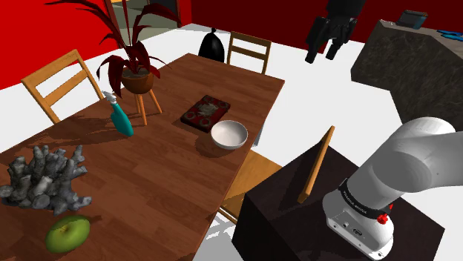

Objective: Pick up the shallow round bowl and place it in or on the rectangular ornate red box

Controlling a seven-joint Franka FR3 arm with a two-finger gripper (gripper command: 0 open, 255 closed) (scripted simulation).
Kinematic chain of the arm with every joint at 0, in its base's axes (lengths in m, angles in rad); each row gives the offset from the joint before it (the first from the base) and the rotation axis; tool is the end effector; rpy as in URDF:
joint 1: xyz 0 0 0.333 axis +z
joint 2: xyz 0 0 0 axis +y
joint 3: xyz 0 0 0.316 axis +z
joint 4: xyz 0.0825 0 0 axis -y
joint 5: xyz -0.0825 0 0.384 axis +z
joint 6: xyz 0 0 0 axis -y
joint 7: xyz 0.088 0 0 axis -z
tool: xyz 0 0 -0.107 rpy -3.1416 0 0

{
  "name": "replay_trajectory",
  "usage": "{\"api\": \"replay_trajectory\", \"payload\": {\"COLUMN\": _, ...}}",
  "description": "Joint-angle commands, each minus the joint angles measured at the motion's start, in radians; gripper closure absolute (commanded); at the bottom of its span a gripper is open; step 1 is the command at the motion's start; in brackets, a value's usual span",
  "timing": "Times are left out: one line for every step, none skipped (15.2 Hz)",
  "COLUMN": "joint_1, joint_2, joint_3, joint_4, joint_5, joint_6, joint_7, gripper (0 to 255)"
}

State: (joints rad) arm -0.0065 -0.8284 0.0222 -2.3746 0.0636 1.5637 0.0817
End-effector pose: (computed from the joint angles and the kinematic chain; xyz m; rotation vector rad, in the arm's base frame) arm 0.2946 0.0136 0.5939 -3.0915 0.1114 -0.0235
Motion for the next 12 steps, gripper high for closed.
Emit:
{"api": "replay_trajectory", "payload": {"joint_1": 0.0, "joint_2": 0.0, "joint_3": 0.0, "joint_4": 0.0, "joint_5": 0.0, "joint_6": 0.0, "joint_7": 0.0, "gripper": 0}}
{"api": "replay_trajectory", "payload": {"joint_1": -0.002, "joint_2": 0.008, "joint_3": 0.001, "joint_4": -0.027, "joint_5": 0.002, "joint_6": 0.038, "joint_7": 0.002, "gripper": 0}}
{"api": "replay_trajectory", "payload": {"joint_1": -0.004, "joint_2": 0.017, "joint_3": 0.001, "joint_4": -0.054, "joint_5": 0.003, "joint_6": 0.076, "joint_7": 0.005, "gripper": 0}}
{"api": "replay_trajectory", "payload": {"joint_1": -0.006, "joint_2": 0.028, "joint_3": 0.002, "joint_4": -0.078, "joint_5": 0.005, "joint_6": 0.114, "joint_7": 0.007, "gripper": 0}}
{"api": "replay_trajectory", "payload": {"joint_1": -0.008, "joint_2": 0.041, "joint_3": 0.003, "joint_4": -0.102, "joint_5": 0.007, "joint_6": 0.153, "joint_7": 0.009, "gripper": 0}}
{"api": "replay_trajectory", "payload": {"joint_1": -0.01, "joint_2": 0.055, "joint_3": 0.004, "joint_4": -0.124, "joint_5": 0.009, "joint_6": 0.192, "joint_7": 0.011, "gripper": 0}}
{"api": "replay_trajectory", "payload": {"joint_1": -0.012, "joint_2": 0.072, "joint_3": 0.005, "joint_4": -0.145, "joint_5": 0.011, "joint_6": 0.232, "joint_7": 0.013, "gripper": 0}}
{"api": "replay_trajectory", "payload": {"joint_1": -0.014, "joint_2": 0.09, "joint_3": 0.005, "joint_4": -0.165, "joint_5": 0.013, "joint_6": 0.272, "joint_7": 0.015, "gripper": 0}}
{"api": "replay_trajectory", "payload": {"joint_1": -0.015, "joint_2": 0.11, "joint_3": 0.006, "joint_4": -0.183, "joint_5": 0.015, "joint_6": 0.313, "joint_7": 0.017, "gripper": 0}}
{"api": "replay_trajectory", "payload": {"joint_1": -0.017, "joint_2": 0.132, "joint_3": 0.007, "joint_4": -0.2, "joint_5": 0.017, "joint_6": 0.354, "joint_7": 0.019, "gripper": 0}}
{"api": "replay_trajectory", "payload": {"joint_1": -0.019, "joint_2": 0.156, "joint_3": 0.008, "joint_4": -0.215, "joint_5": 0.019, "joint_6": 0.396, "joint_7": 0.02, "gripper": 0}}
{"api": "replay_trajectory", "payload": {"joint_1": -0.02, "joint_2": 0.182, "joint_3": 0.009, "joint_4": -0.228, "joint_5": 0.022, "joint_6": 0.438, "joint_7": 0.022, "gripper": 0}}
